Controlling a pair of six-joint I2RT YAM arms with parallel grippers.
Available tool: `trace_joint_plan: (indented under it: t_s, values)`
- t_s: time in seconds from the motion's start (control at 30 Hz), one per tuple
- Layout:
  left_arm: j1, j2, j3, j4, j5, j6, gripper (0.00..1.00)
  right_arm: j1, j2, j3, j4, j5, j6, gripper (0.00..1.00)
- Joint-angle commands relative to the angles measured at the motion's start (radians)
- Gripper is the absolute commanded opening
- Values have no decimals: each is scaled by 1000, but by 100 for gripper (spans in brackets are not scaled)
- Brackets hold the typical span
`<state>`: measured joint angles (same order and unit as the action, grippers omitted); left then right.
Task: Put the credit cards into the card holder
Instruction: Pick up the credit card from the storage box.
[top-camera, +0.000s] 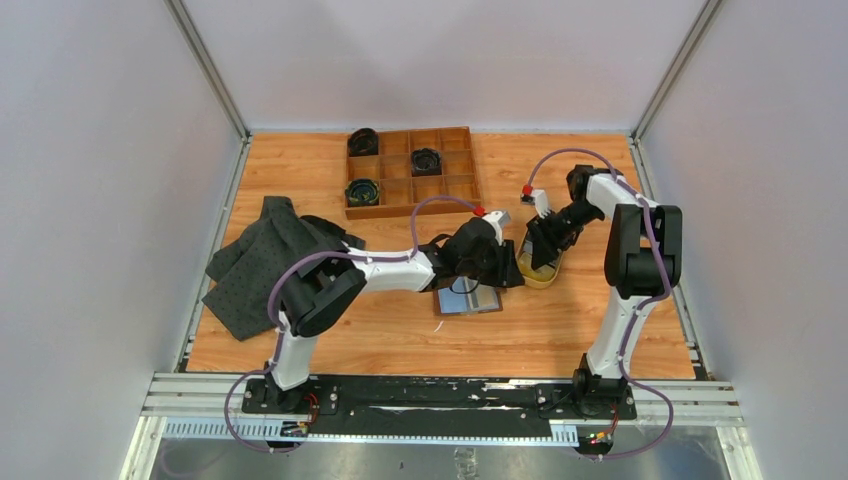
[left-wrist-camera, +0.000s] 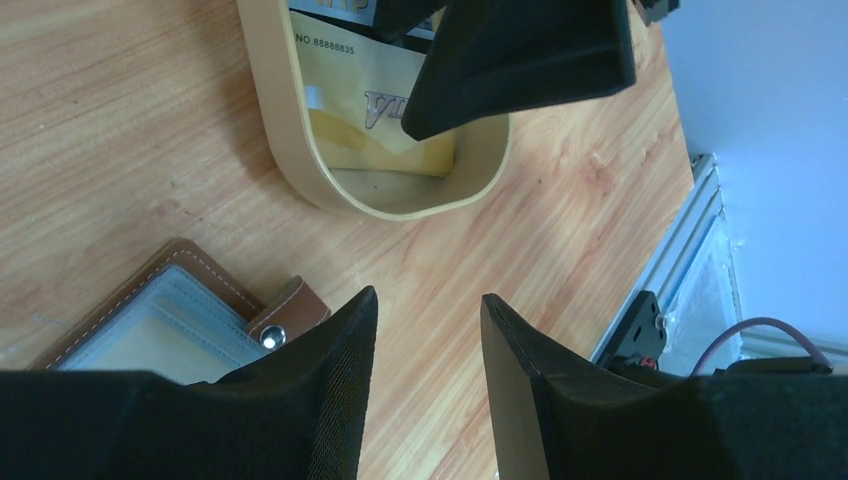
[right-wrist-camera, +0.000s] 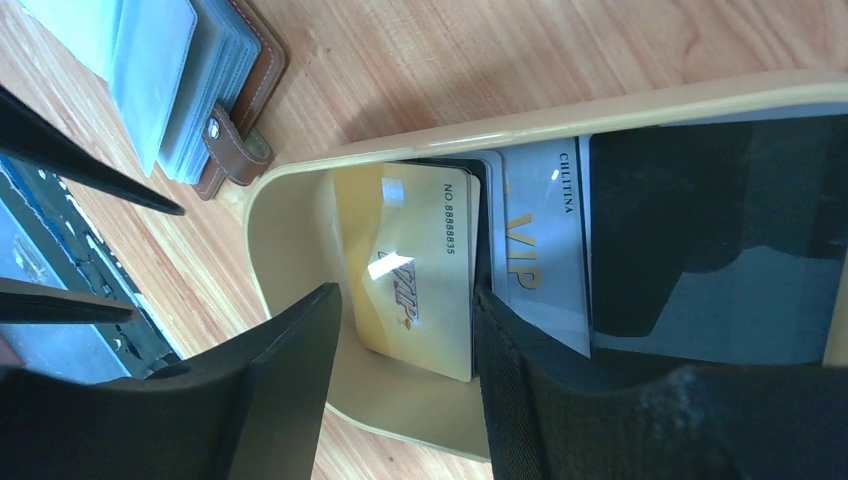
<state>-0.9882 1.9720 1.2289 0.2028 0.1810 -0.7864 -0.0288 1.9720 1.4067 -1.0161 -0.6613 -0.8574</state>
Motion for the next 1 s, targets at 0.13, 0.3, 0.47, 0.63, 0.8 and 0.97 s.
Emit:
trace_joint_plan:
  t_s: [0.13, 0.3, 0.47, 0.63, 0.8, 0.97]
  values:
    - [-6, 78, 53, 10, 4, -22, 47, -5, 41, -4, -32, 6, -11, 55]
    - [-6, 106, 69, 11, 0, -24, 44, 3, 44, -10, -46, 7, -20, 55]
    - [-6, 116, 77, 10, -13, -21, 41, 18, 57, 1, -111, -33, -51, 53]
    - [-6, 130, 94, 11, -12, -20, 38, 24, 64, 21, -155, -62, -52, 51]
    - [-4, 134, 97, 10, -15, -18, 38, 23, 54, 24, -181, -98, -52, 50]
    - [2, 136, 98, 10, -17, -17, 37, 23, 47, 34, -203, -130, -51, 49]
